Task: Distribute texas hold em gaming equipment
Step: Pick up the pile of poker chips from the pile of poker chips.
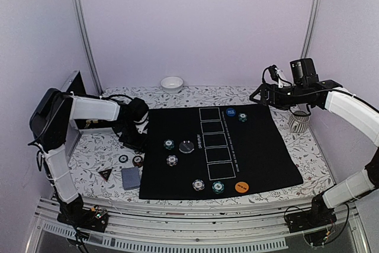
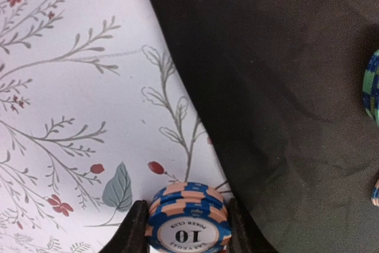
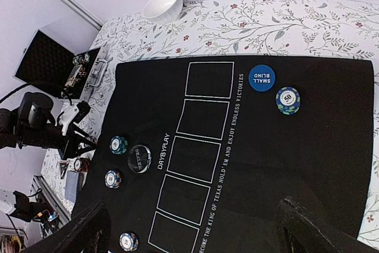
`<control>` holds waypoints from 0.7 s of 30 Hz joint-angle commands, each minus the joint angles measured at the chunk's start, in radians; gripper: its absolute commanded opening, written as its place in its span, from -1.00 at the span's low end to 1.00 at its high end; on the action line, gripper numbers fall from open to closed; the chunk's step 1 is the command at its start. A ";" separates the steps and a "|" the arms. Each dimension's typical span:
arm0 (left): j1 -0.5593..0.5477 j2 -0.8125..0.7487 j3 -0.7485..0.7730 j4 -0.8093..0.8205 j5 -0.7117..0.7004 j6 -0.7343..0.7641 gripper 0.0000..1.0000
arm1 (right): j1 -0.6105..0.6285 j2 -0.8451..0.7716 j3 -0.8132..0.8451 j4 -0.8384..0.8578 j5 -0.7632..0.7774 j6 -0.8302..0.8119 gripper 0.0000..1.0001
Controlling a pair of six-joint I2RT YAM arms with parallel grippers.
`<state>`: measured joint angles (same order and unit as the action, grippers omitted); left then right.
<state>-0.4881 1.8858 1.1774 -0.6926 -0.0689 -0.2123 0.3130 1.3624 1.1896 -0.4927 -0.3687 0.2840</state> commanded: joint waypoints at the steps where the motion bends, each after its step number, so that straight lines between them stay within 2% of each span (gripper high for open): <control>1: 0.024 0.047 -0.015 -0.016 -0.065 -0.001 -0.58 | 0.001 0.000 0.011 -0.001 0.014 -0.013 0.98; 4: 0.023 0.038 -0.018 -0.006 -0.041 0.001 -0.98 | 0.001 -0.004 0.012 -0.004 0.017 -0.015 0.98; 12: 0.023 -0.036 -0.005 0.001 -0.085 -0.007 -1.00 | 0.002 -0.012 0.011 -0.004 0.010 -0.016 0.98; 21: 0.009 -0.100 0.052 -0.060 -0.065 0.029 -1.00 | 0.002 -0.028 0.045 -0.003 -0.003 -0.007 0.98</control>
<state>-0.4778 1.8389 1.1900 -0.7197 -0.1356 -0.2066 0.3130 1.3624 1.1946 -0.4965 -0.3683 0.2764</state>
